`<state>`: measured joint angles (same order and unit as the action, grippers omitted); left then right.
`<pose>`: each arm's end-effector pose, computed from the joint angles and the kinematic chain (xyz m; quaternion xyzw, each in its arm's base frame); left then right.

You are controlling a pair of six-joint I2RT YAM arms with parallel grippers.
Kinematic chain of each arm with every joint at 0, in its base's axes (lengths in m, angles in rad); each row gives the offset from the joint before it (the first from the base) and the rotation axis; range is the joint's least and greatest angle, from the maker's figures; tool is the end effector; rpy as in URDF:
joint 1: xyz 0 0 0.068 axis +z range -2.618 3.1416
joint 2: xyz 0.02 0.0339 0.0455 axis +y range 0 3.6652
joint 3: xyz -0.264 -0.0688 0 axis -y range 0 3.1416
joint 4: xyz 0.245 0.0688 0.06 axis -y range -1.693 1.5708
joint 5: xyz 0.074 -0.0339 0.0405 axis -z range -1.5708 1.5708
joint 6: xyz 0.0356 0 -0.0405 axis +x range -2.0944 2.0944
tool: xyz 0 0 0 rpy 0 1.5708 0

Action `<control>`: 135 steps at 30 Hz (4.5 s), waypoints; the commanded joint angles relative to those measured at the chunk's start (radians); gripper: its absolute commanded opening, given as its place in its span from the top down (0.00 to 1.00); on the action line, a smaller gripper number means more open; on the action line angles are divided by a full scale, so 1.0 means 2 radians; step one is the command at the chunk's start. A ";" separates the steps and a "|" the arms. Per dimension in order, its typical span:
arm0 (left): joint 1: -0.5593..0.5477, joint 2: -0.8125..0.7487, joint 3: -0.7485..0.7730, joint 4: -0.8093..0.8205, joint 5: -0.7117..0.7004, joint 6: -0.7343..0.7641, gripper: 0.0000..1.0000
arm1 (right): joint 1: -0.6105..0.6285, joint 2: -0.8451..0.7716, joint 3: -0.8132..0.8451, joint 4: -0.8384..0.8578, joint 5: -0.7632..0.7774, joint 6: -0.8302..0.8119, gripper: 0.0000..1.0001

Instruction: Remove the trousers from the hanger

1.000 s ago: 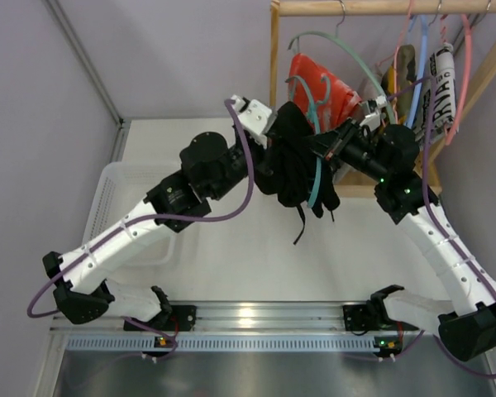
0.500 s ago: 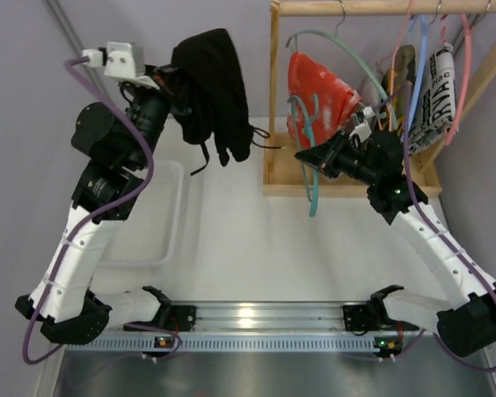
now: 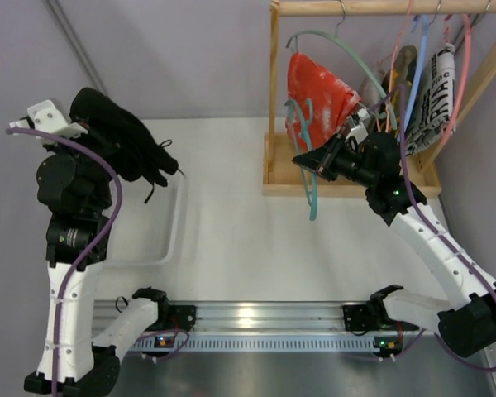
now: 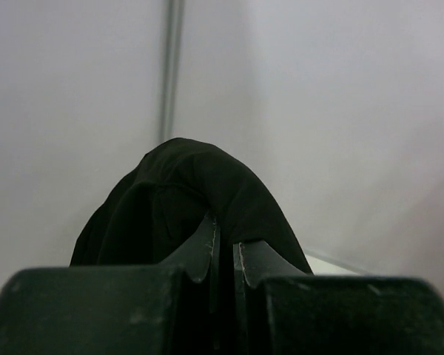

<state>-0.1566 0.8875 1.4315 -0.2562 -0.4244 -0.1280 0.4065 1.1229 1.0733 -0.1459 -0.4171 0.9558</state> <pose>0.1346 -0.0064 0.5266 -0.1604 0.5873 0.0137 0.7932 0.2311 0.1152 0.3785 0.0785 0.7633 0.5153 0.3817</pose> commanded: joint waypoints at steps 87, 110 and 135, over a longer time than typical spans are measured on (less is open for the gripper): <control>0.168 -0.124 -0.246 -0.006 0.396 0.029 0.02 | 0.013 0.306 0.554 -0.059 0.064 -0.110 1.00; 0.168 -0.140 -0.258 -0.022 0.389 0.020 0.02 | -0.002 0.352 0.496 -0.054 0.037 -0.104 0.76; 0.168 -0.152 -0.249 -0.031 0.389 0.009 0.02 | -0.002 0.196 0.366 -0.074 0.064 -0.117 0.13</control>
<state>0.1761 0.5930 0.9215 -0.3237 0.3508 -0.0956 0.4137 1.5757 1.8324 -0.3073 -0.2962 0.7422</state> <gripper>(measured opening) 0.983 0.854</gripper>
